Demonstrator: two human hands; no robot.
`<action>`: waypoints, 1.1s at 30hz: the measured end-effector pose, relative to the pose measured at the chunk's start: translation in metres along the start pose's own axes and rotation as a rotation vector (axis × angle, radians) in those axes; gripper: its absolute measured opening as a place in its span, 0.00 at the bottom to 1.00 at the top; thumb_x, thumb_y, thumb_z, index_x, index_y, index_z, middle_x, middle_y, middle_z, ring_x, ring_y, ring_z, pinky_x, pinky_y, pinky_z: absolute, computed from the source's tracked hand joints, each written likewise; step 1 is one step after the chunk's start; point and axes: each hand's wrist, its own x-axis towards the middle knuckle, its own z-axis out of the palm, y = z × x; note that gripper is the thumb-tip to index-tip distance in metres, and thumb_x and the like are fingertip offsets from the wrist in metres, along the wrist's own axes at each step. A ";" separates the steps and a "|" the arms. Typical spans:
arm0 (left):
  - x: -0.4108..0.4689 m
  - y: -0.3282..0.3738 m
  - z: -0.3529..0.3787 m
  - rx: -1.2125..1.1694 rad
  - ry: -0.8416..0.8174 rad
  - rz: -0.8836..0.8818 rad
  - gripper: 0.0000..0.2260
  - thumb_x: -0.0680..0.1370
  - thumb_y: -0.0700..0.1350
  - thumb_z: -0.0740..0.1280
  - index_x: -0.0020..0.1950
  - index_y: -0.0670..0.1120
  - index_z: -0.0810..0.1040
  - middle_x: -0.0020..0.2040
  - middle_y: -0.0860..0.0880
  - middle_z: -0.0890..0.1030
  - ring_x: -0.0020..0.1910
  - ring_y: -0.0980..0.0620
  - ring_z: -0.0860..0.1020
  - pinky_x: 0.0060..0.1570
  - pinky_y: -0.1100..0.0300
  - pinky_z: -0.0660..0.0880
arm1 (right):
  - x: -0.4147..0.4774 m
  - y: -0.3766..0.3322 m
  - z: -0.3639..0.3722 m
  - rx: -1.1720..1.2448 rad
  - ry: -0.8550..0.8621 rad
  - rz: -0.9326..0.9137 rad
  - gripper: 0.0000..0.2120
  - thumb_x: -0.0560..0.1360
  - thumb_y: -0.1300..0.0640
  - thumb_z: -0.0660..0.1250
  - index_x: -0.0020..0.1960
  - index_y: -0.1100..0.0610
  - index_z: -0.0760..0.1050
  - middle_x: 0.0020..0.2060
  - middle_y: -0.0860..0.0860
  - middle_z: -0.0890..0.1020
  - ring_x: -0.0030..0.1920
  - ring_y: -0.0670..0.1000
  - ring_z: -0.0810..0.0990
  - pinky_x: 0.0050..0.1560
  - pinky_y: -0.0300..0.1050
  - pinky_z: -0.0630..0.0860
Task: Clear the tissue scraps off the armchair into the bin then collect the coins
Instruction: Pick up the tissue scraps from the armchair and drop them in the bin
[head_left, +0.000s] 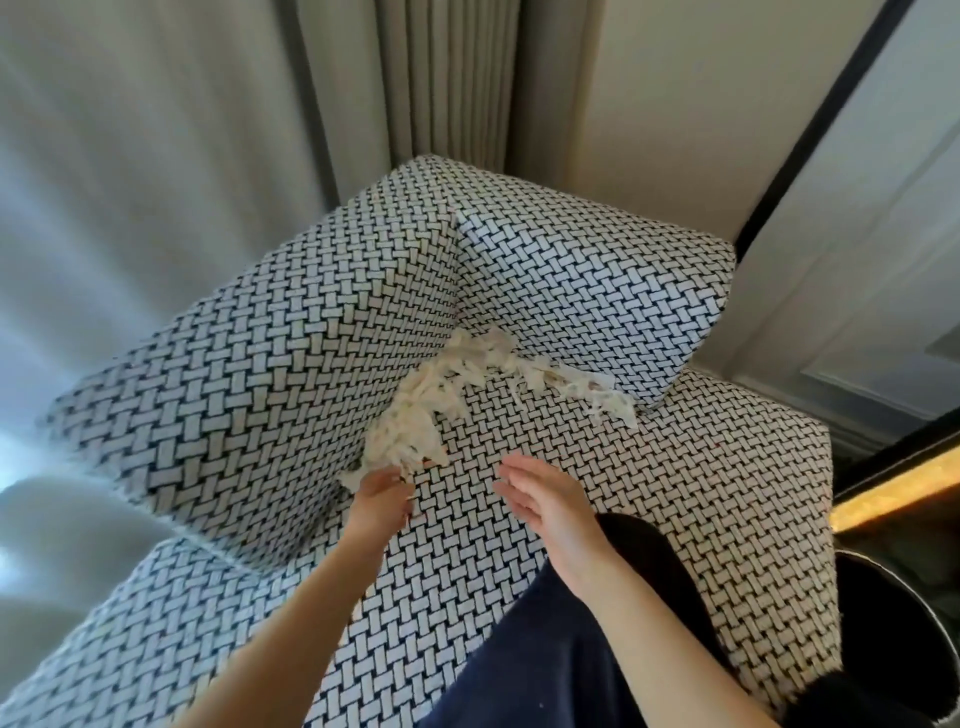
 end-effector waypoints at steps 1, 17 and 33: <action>0.007 -0.007 -0.006 -0.023 0.046 -0.016 0.15 0.77 0.40 0.63 0.64 0.45 0.69 0.54 0.45 0.75 0.42 0.50 0.74 0.36 0.60 0.72 | 0.002 0.004 0.002 -0.011 -0.010 0.012 0.09 0.78 0.59 0.62 0.57 0.54 0.77 0.53 0.49 0.83 0.54 0.48 0.81 0.62 0.46 0.74; 0.062 0.006 0.004 -0.223 -0.004 -0.137 0.25 0.75 0.41 0.68 0.69 0.49 0.65 0.56 0.45 0.77 0.42 0.50 0.79 0.35 0.61 0.75 | 0.013 0.033 -0.010 0.620 -0.040 0.255 0.21 0.71 0.54 0.64 0.63 0.58 0.74 0.57 0.55 0.79 0.58 0.54 0.78 0.64 0.52 0.69; 0.052 0.013 0.032 -0.188 -0.021 -0.036 0.08 0.76 0.42 0.67 0.54 0.47 0.75 0.37 0.48 0.75 0.33 0.53 0.70 0.36 0.59 0.70 | 0.016 0.036 -0.013 0.615 -0.049 0.286 0.16 0.78 0.55 0.61 0.65 0.56 0.74 0.61 0.55 0.78 0.62 0.56 0.76 0.66 0.54 0.69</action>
